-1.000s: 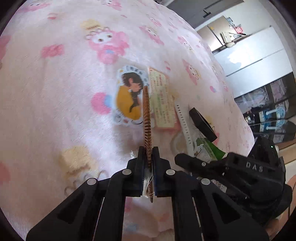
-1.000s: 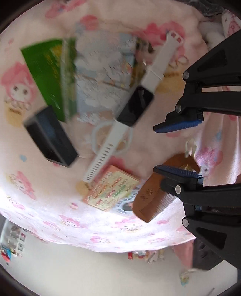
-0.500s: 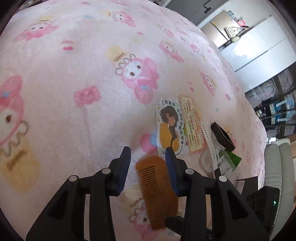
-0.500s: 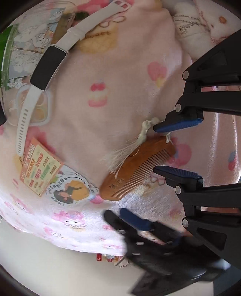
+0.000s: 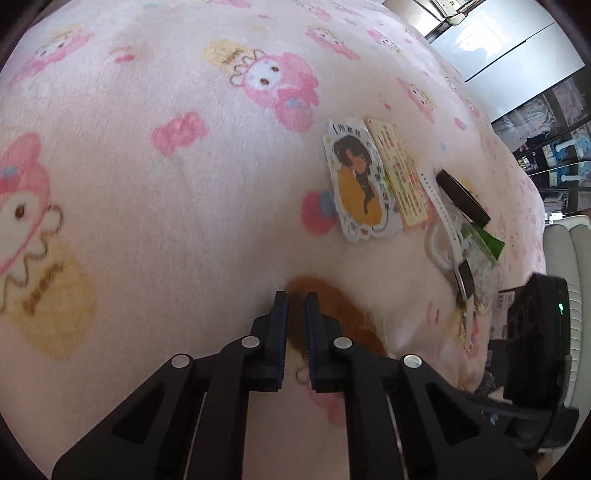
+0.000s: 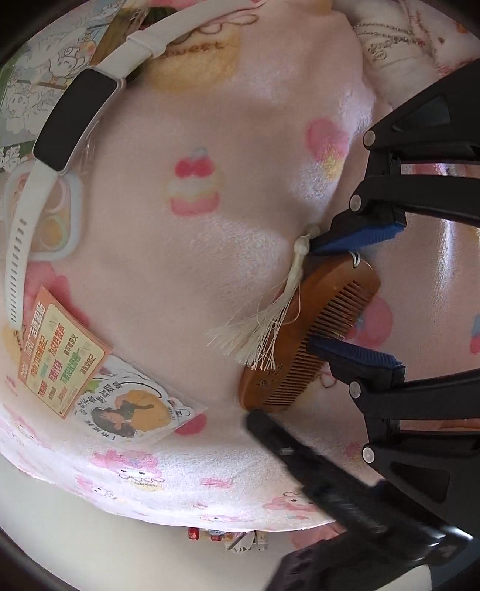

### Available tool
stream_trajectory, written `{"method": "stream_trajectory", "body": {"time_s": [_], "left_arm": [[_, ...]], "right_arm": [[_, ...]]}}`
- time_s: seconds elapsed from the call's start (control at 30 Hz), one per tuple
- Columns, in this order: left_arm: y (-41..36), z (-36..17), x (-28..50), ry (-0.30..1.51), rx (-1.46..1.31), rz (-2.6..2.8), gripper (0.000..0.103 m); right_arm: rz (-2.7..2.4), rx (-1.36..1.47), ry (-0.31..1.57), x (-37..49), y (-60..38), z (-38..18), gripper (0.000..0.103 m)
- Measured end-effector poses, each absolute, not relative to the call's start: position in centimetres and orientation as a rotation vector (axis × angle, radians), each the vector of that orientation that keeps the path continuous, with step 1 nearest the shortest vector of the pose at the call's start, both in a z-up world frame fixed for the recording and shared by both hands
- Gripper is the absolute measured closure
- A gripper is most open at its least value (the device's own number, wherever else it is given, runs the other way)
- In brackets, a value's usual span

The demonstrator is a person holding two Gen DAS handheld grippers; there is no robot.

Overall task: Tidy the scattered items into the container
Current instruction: 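Lower the left gripper onto the wooden comb and close on it, then lift the wooden comb with the left gripper toward the box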

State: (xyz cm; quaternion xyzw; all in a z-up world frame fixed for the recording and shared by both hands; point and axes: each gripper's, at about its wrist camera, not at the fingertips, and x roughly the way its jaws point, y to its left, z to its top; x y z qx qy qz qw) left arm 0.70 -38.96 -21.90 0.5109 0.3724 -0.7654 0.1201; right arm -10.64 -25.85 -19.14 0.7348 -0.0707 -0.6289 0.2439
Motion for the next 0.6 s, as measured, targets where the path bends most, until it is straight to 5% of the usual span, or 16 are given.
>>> {"method": "stream_trajectory", "body": {"time_s": [0.17, 0.33, 0.47, 0.5, 0.6], "left_arm": [[-38.7, -21.5, 2.2, 1.024, 1.473, -2.255, 0.094], [-40.2, -21.1, -0.6, 1.030, 1.433, -2.327, 0.048], [-39.8, -22.6, -3.3, 0.974, 1.511, -2.298, 0.052], [-39.6, -22.8, -3.5, 0.981, 1.527, -2.296, 0.069], [-39.5, -22.7, -2.9, 0.973, 1.509, -2.286, 0.071]], "right_arm": [[-1.726, 1.965, -0.201, -10.6, -26.9, -18.5, 0.059], [-1.722, 1.951, -0.113, -9.7, -28.1, -17.6, 0.059], [-1.686, 1.943, -0.038, -9.0, -29.5, -17.3, 0.059], [-1.667, 1.950, -0.044, -9.0, -29.8, -17.4, 0.059], [-1.665, 1.950, -0.067, -9.5, -30.5, -17.5, 0.060]]}}
